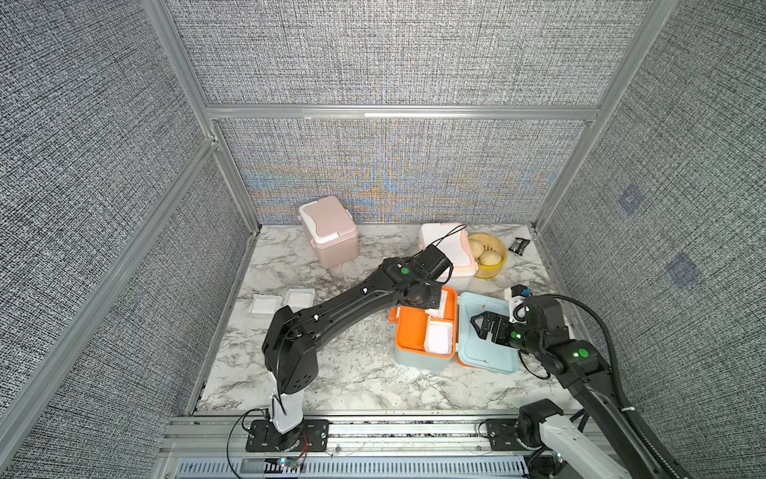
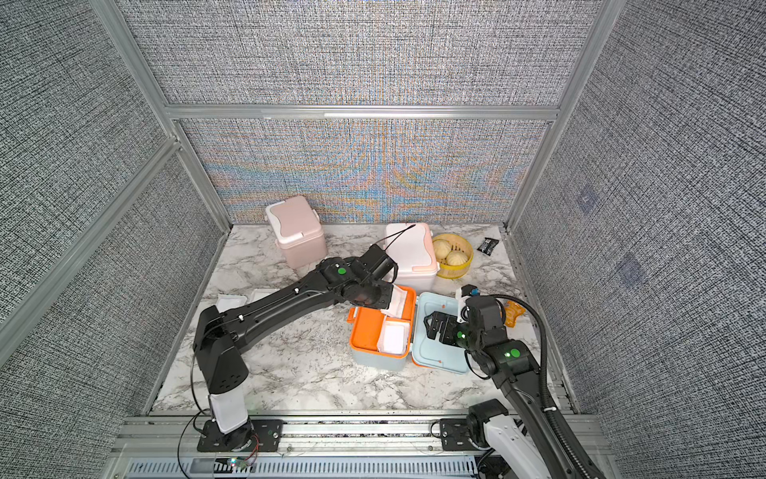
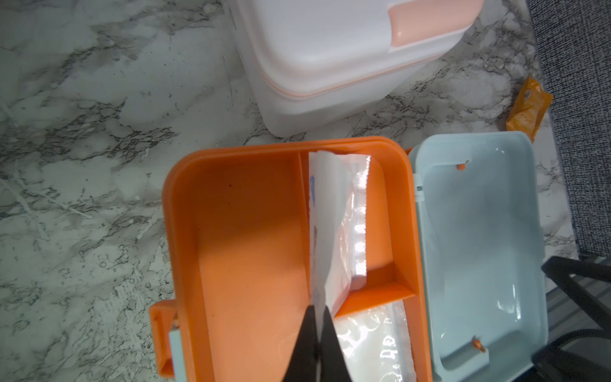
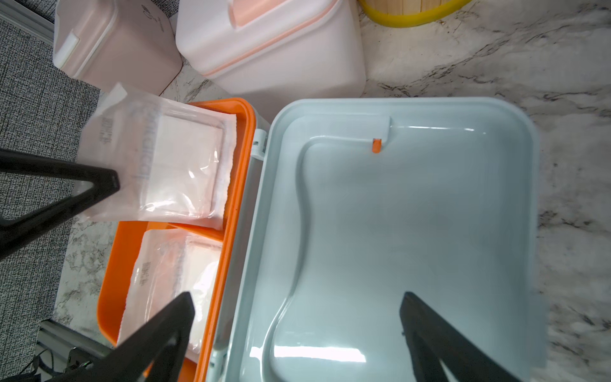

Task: Open first aid kits and take out gauze
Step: Pick up the gauze from the first aid kit, then place the gauze at the center of the board.

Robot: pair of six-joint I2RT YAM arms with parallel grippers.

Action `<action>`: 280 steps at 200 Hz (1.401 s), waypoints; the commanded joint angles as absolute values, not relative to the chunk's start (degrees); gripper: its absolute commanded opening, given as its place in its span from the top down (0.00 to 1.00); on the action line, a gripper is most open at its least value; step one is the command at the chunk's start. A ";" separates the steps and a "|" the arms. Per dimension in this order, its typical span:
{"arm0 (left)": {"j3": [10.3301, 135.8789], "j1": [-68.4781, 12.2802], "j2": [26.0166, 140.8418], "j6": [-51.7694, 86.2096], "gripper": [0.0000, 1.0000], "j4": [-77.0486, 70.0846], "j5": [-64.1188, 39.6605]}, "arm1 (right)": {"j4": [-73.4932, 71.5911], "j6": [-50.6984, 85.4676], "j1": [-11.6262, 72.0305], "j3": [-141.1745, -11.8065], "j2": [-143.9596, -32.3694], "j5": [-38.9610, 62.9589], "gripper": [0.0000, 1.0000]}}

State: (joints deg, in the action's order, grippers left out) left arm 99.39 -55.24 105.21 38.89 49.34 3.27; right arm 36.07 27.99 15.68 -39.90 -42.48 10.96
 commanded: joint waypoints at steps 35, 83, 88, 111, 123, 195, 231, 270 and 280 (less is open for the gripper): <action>90.18 -53.79 94.23 43.03 1.00 44.78 8.40 | 28.74 25.91 15.90 -42.06 -44.60 25.42 0.01; 72.81 -52.04 76.12 45.14 1.00 32.64 16.83 | 23.42 26.05 22.51 -48.42 -50.65 30.04 0.01; 70.89 -51.57 74.30 45.80 1.00 32.35 17.92 | 23.30 25.78 23.89 -49.37 -51.77 29.24 0.01; 63.96 -48.38 66.13 49.35 1.00 33.16 19.90 | 23.97 24.35 31.01 -54.14 -56.18 23.98 0.01; 59.94 -46.42 62.30 51.96 1.00 33.56 20.89 | 24.17 24.47 33.83 -55.72 -58.19 21.63 0.01; 47.85 -35.59 49.75 71.13 1.00 48.46 33.90 | 27.48 28.11 43.78 -60.38 -65.59 12.36 0.01; 43.53 -19.59 51.68 70.97 1.00 45.91 26.44 | 29.32 29.69 47.08 -62.19 -67.26 8.17 0.01; 40.29 -7.00 54.13 69.92 1.00 42.75 22.19 | 31.43 30.09 48.60 -62.86 -67.33 6.08 0.01; 39.45 -3.89 54.55 69.71 1.00 41.91 21.51 | 32.08 29.87 48.59 -63.01 -67.21 5.81 0.01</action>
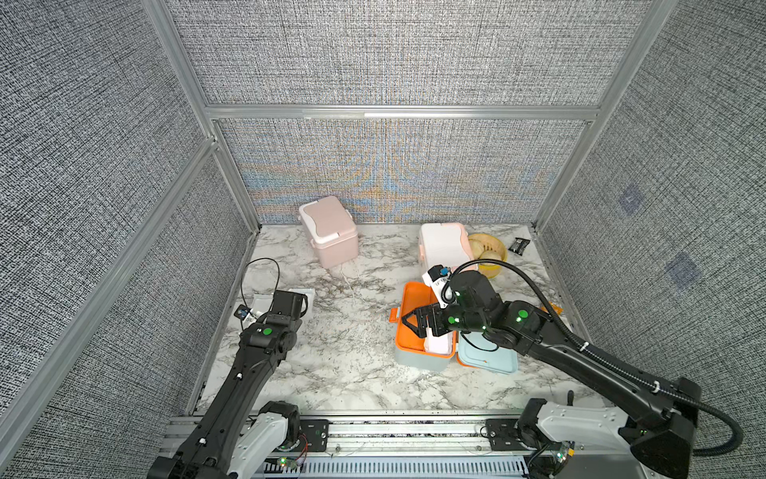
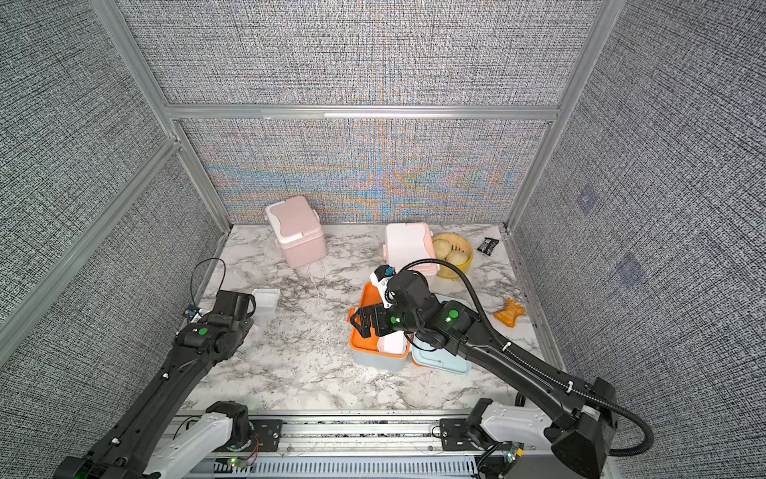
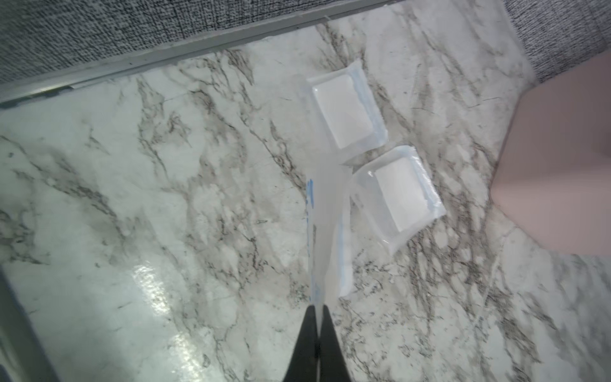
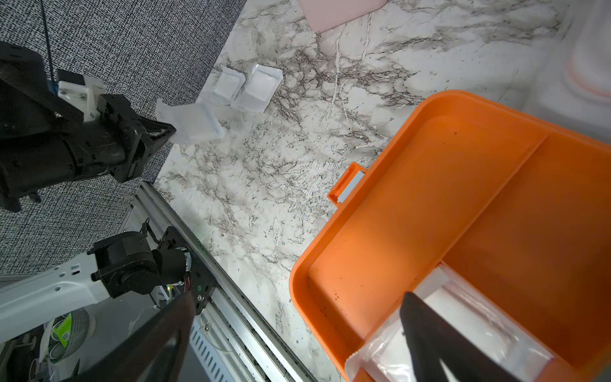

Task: Open first aid kits and take out gauze
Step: Place the gauze at the center of the board.

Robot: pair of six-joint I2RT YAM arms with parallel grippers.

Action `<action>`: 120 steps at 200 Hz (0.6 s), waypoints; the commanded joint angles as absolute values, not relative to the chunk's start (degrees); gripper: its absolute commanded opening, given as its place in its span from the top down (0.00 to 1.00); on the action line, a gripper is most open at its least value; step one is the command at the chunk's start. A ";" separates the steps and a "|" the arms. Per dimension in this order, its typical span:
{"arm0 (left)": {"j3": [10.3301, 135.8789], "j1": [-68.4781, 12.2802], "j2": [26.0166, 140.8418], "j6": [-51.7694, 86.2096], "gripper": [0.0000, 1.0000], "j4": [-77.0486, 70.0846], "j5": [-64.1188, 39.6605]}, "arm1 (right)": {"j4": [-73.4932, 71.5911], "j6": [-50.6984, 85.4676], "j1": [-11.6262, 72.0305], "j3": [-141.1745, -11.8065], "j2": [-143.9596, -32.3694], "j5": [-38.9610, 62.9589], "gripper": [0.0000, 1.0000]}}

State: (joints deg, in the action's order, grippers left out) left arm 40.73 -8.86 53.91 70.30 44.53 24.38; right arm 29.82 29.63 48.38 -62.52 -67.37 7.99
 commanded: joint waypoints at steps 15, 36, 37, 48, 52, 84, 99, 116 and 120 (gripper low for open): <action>38.16 0.21 55.26 69.61 1.00 40.68 20.15 | 33.31 29.21 48.58 -63.69 -67.06 5.24 0.01; 36.19 4.81 56.08 69.69 1.00 38.12 19.07 | 34.45 28.93 48.60 -64.25 -67.01 4.83 0.01; 36.11 5.04 56.12 69.69 1.00 38.05 19.03 | 34.50 28.93 48.60 -64.25 -67.03 4.83 0.01; 35.22 7.28 56.97 69.53 1.00 36.26 18.21 | 34.71 28.92 48.60 -64.32 -66.98 4.84 0.01; 34.89 8.22 57.49 69.36 1.00 35.57 17.84 | 34.86 29.02 48.60 -64.26 -66.95 4.88 0.01; 34.10 13.23 62.68 68.01 1.00 30.13 15.61 | 35.33 29.63 48.67 -63.66 -66.14 4.32 0.01; 34.23 15.02 65.03 67.02 1.00 28.06 15.40 | 35.51 29.97 48.61 -63.07 -65.49 4.02 0.01; 34.37 17.03 66.86 66.57 1.00 27.14 15.68 | 35.80 30.22 48.69 -62.46 -64.85 3.37 0.01; 34.30 17.53 67.19 66.39 1.00 26.73 15.49 | 35.85 30.26 48.68 -62.28 -64.67 3.26 0.01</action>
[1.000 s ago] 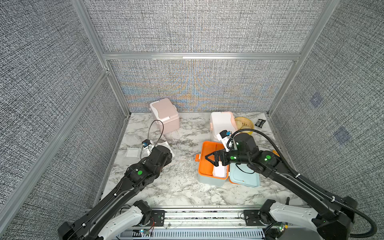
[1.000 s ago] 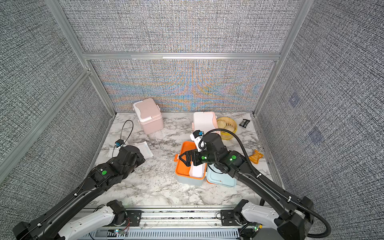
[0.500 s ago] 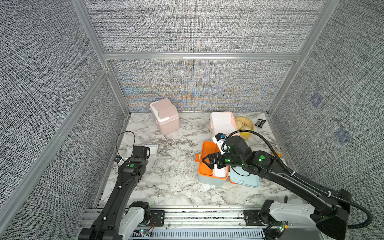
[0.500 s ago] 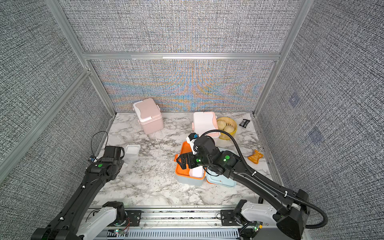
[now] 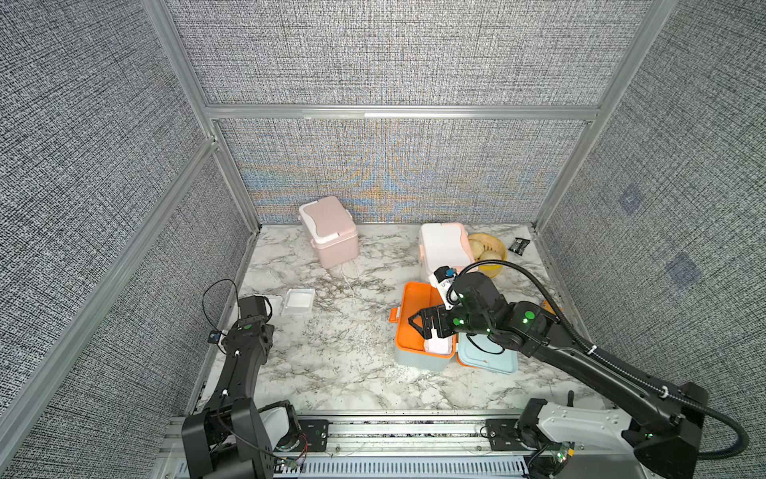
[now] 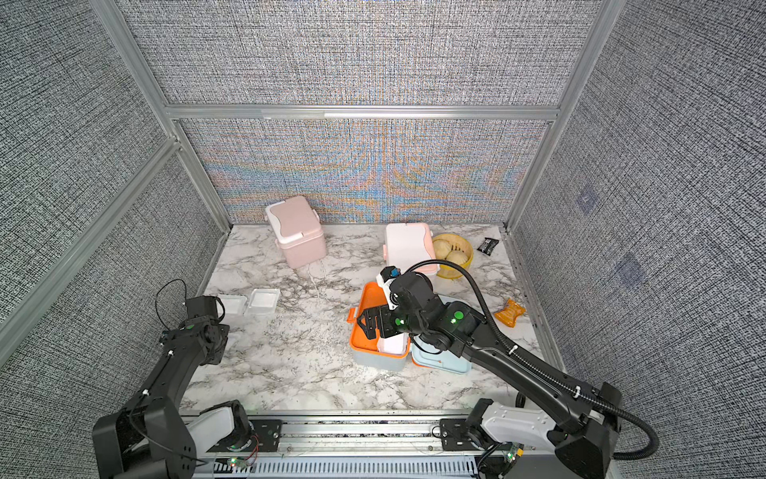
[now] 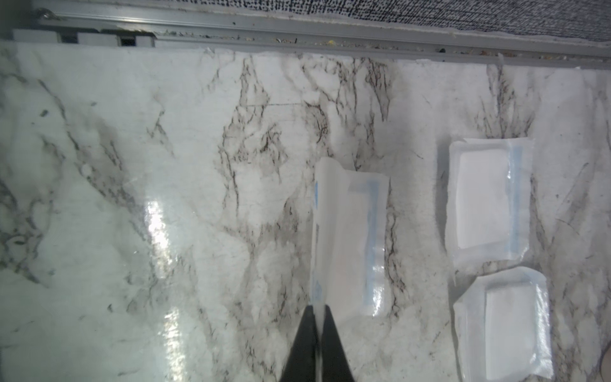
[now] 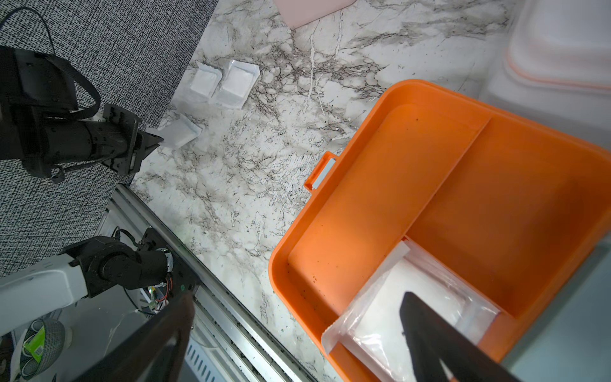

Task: Open first aid kits and take out gauze
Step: Place the gauze at the center of the board.

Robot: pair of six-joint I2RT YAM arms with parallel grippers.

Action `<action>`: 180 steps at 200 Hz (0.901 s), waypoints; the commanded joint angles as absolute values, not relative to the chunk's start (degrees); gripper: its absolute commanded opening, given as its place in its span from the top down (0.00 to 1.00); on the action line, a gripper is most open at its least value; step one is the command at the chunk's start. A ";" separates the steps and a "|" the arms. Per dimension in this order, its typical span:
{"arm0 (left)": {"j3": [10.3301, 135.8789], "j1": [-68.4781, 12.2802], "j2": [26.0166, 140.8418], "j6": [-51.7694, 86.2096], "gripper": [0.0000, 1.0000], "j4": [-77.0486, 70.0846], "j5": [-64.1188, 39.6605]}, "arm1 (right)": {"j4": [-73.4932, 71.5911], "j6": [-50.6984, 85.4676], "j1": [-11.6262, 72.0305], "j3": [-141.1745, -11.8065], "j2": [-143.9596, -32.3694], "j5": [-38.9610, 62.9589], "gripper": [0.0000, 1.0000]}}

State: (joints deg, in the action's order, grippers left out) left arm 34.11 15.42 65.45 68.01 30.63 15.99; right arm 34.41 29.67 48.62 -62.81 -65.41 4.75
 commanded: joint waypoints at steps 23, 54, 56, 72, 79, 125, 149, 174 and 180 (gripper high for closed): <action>34.40 18.50 68.82 65.23 1.00 24.39 14.57 | 36.20 30.37 48.67 -61.55 -64.04 2.36 0.01; 36.31 18.55 72.11 63.99 0.90 25.29 14.41 | 36.43 31.12 48.60 -60.88 -63.81 1.74 0.01; 36.37 18.57 72.23 63.92 0.89 25.39 14.41 | 36.44 31.16 48.60 -60.77 -63.77 1.69 0.01; 36.47 18.56 72.49 63.70 0.82 25.97 14.50 | 36.55 31.48 48.61 -59.97 -63.42 0.76 0.01; 36.71 18.55 72.15 63.53 0.73 26.63 14.27 | 36.48 31.51 48.62 -59.52 -63.13 0.66 0.01; 40.85 18.56 66.86 59.74 0.03 34.65 7.94 | 37.42 31.40 48.41 -57.53 -60.35 -2.04 0.01; 42.28 17.56 61.00 57.36 0.00 37.74 5.18 | 38.86 31.37 48.24 -57.37 -58.51 -4.32 0.01; 44.59 11.81 54.35 55.75 0.00 40.53 4.65 | 41.40 33.23 47.99 -57.37 -56.25 -10.89 0.01; 45.22 9.96 52.87 55.54 0.00 40.75 4.09 | 42.15 33.61 47.88 -57.48 -55.75 -12.55 0.01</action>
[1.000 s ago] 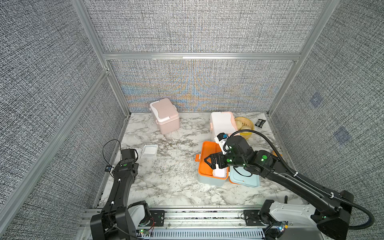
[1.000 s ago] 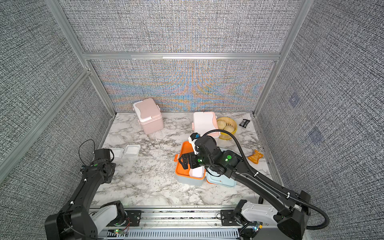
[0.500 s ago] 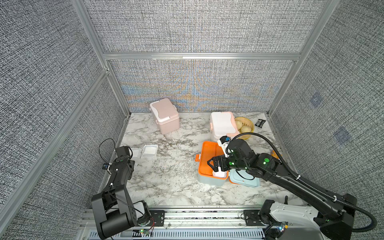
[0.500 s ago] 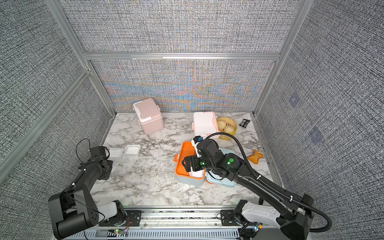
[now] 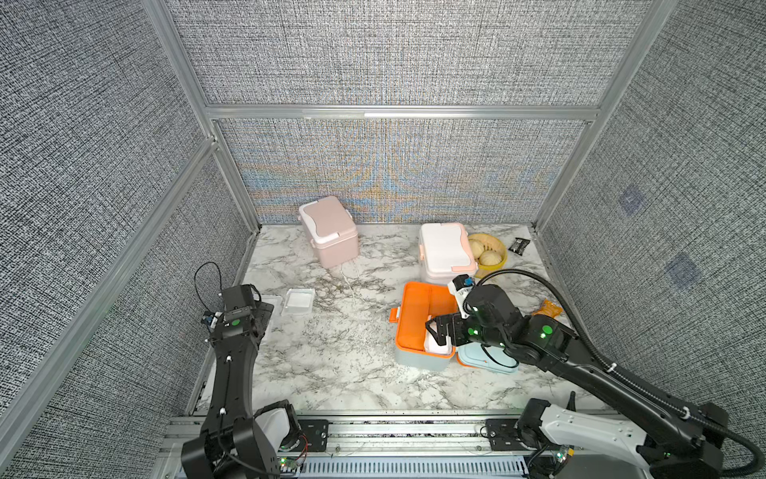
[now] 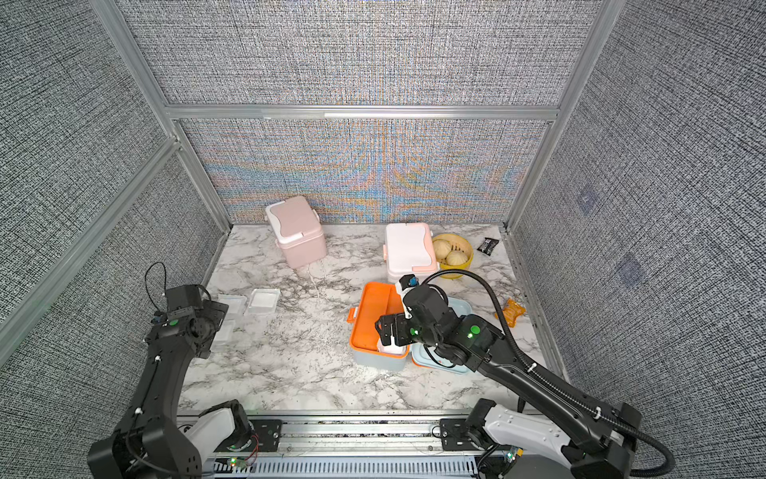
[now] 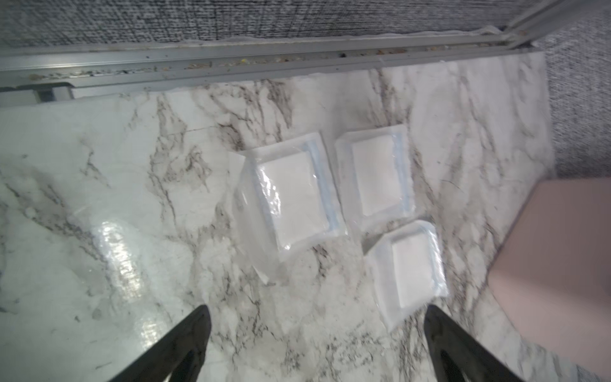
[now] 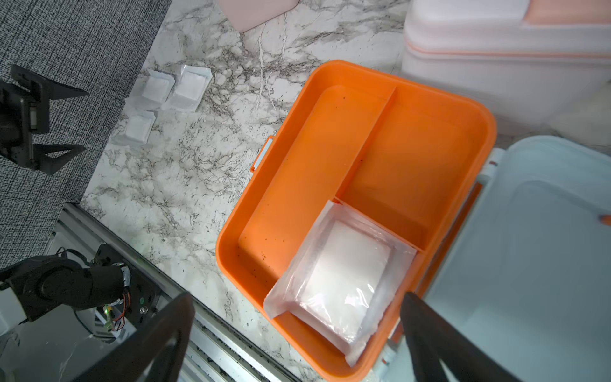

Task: Open first aid kits and take out gauze
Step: Place the gauze at the center of the board, then pick up the gauze from the first aid kit.

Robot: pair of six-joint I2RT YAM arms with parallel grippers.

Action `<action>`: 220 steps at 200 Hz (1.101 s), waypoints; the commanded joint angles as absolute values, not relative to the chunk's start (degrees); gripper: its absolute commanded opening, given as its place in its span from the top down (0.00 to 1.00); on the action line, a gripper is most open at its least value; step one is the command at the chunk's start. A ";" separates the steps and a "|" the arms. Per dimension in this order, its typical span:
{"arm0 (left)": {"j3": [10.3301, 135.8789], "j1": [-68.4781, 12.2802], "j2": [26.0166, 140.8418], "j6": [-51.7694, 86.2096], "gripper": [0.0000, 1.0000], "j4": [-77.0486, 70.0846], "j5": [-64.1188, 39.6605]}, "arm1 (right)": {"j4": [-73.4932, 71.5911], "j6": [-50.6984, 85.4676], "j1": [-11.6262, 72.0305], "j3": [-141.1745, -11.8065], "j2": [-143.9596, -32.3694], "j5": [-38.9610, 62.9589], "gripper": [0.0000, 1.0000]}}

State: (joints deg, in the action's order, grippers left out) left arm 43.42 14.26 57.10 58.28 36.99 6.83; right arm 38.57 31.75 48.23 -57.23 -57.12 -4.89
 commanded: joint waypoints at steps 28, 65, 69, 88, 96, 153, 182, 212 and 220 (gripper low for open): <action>49.44 -1.44 48.61 52.96 0.00 41.76 3.01 | 44.01 34.45 46.03 -57.35 -52.59 -16.35 0.01; 54.40 -16.88 49.28 50.72 0.00 41.22 0.27 | 44.46 33.76 35.01 -53.80 -49.53 -9.20 0.01; 54.98 -18.72 49.84 50.50 0.00 41.04 0.19 | 44.47 33.74 33.64 -53.71 -49.34 -8.18 0.01; 58.76 -27.85 54.09 48.01 0.00 40.52 0.71 | 44.56 33.31 28.21 -53.01 -48.69 -4.54 0.01; 60.16 -31.93 56.38 47.22 0.02 40.16 1.34 | 44.64 33.19 26.47 -52.69 -48.53 -3.55 0.01; 73.42 -54.02 75.14 38.80 0.16 38.94 1.70 | 44.65 33.55 20.11 -49.61 -46.33 0.19 0.01; 81.57 -59.66 84.57 35.84 0.27 42.57 2.01 | 44.09 34.89 18.64 -47.63 -44.16 1.32 0.01; 87.59 -63.03 91.84 34.39 0.35 46.00 3.54 | 43.44 35.25 17.63 -45.73 -42.22 1.89 0.01; 88.88 -63.44 93.30 34.20 0.40 46.99 4.24 | 43.26 35.14 17.55 -45.31 -41.80 2.27 0.01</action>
State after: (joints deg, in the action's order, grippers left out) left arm 85.86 -62.11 89.89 36.64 42.83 2.02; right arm 44.23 34.54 17.96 -46.17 -42.81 0.95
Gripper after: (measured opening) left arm 0.663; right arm 0.989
